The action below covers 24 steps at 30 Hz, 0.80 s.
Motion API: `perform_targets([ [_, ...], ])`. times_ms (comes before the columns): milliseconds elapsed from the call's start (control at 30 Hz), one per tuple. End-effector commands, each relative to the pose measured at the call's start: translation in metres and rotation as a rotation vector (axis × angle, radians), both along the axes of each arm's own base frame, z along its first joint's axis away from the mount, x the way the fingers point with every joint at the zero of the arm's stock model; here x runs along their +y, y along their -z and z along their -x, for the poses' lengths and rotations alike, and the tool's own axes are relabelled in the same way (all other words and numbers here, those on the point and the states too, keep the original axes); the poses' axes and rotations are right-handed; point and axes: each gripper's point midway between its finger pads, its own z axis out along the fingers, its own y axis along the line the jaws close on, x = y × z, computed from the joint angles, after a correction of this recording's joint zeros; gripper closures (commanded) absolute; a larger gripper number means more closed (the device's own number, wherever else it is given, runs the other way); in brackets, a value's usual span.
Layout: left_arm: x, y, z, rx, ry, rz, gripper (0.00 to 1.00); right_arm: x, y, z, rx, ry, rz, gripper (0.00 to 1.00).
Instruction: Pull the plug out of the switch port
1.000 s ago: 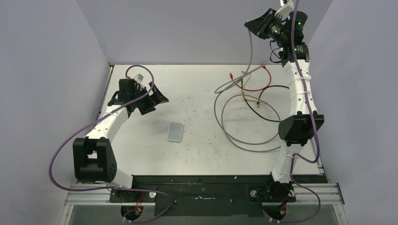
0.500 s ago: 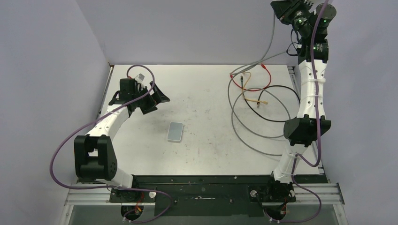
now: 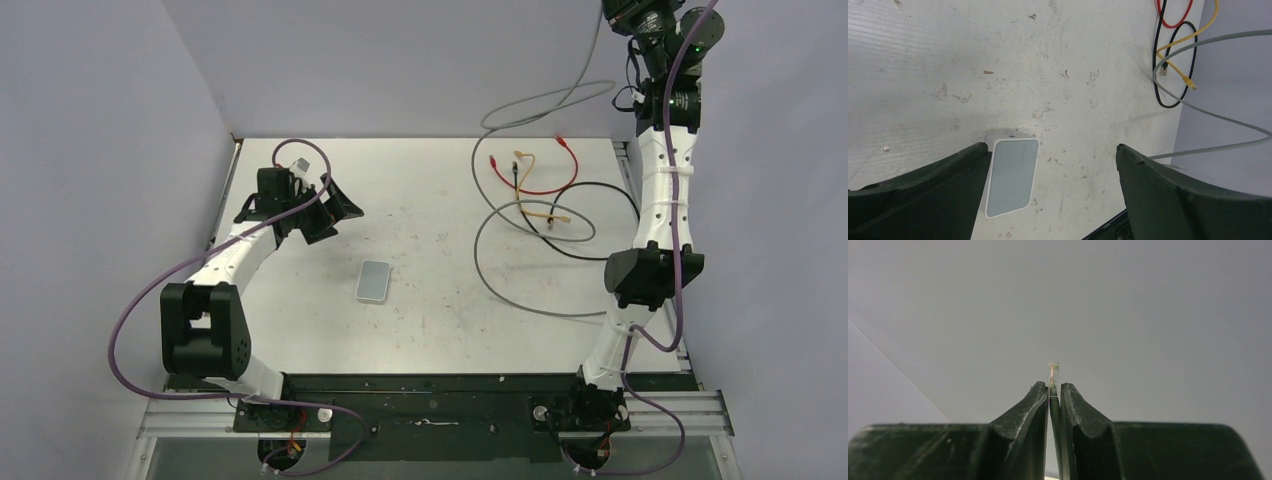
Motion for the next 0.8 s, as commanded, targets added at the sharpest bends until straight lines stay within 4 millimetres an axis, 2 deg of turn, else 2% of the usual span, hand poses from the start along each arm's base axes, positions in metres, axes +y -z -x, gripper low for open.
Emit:
perform_targets([
  [0,-0.004,-0.012,-0.010,-0.051,0.018,0.033,0.04,-0.006,0.013,-0.016,-0.012,0.041,-0.007,0.95],
  [100,-0.005,-0.011,-0.010,-0.049,0.018,0.038,0.04,0.001,0.055,-0.036,0.081,0.026,0.012,0.95],
  [267,-0.006,-0.009,-0.008,-0.047,0.020,0.047,0.04,0.015,0.137,-0.070,0.265,-0.004,0.028,0.95],
  [333,-0.006,-0.008,-0.007,-0.041,0.023,0.050,0.04,0.017,0.160,-0.079,0.310,-0.012,0.027,0.95],
  [533,-0.007,-0.006,-0.007,-0.038,0.026,0.057,0.04,0.016,0.207,-0.097,0.387,0.004,0.024,0.95],
  [767,-0.008,-0.004,-0.010,-0.035,0.027,0.065,0.04,0.014,0.254,-0.105,0.467,0.018,0.038,0.95],
])
